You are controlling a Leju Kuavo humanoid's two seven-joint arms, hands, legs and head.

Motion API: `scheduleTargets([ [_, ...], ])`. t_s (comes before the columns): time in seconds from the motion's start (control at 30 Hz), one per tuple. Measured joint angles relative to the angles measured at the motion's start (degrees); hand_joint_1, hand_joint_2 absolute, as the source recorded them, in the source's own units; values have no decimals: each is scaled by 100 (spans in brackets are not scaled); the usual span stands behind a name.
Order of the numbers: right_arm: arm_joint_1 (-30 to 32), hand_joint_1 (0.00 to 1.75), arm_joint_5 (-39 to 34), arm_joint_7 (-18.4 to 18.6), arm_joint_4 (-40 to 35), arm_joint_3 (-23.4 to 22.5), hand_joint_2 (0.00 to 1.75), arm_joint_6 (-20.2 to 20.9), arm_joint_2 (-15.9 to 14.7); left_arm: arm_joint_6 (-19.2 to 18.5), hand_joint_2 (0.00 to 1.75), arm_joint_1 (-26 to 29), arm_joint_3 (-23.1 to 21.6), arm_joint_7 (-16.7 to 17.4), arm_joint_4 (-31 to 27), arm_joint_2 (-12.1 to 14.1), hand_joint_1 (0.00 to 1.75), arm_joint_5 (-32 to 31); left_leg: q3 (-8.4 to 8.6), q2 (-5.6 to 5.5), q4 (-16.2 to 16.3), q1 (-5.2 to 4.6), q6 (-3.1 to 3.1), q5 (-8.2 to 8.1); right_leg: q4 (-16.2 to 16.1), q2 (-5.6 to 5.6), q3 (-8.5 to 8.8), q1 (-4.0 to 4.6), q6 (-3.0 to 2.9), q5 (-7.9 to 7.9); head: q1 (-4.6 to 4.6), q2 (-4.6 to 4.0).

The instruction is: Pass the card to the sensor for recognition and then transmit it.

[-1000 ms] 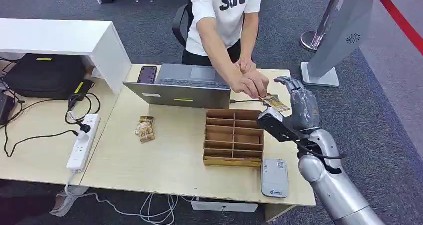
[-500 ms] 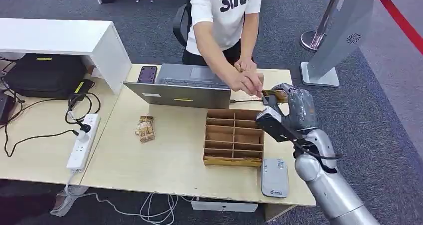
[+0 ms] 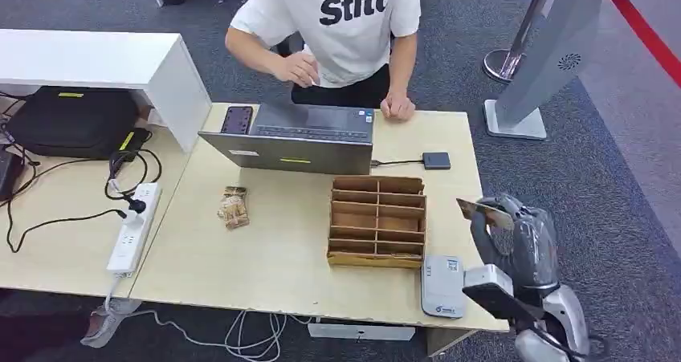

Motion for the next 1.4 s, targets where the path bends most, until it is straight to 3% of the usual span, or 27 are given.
scheduleTargets([
  [0.17, 956, 175, 343, -46, -539, -350, 175, 7, -280, 68, 175, 35, 76, -52, 20, -44, 0, 68, -1, 5, 0, 0, 0, -1, 0, 4, -3, 0, 0, 0, -2, 0],
  [0.37, 1318, 175, 516, 98, -489, -467, 175, 271, -303, 85, 175, 36, 90, -44, 22, -74, 0, 83, 3, 12, -1, 2, 0, 1, 2, 8, -3, 1, -2, 1, -4, 0],
  [0.73, 1201, 175, 596, 306, 527, -315, 175, 546, -151, 33, 175, 30, 88, -41, 22, -85, 0, 44, 2, 12, -1, 2, -4, 3, 3, 8, -2, 1, -3, 3, -4, 0],
  [1.07, 854, 175, 577, 365, 1538, -54, 175, 673, 208, -11, 175, 21, 87, -28, 22, -81, 0, 13, 2, 12, -1, 3, -4, 4, 5, 8, -2, 2, -3, 3, -2, -2],
  [1.4, 727, 175, 577, 363, 1915, 37, 175, 706, 370, -20, 175, 17, 87, -26, 22, -79, 0, 13, 1, 12, -1, 2, -4, 4, 4, 7, -2, 2, -3, 3, -2, -2],
])
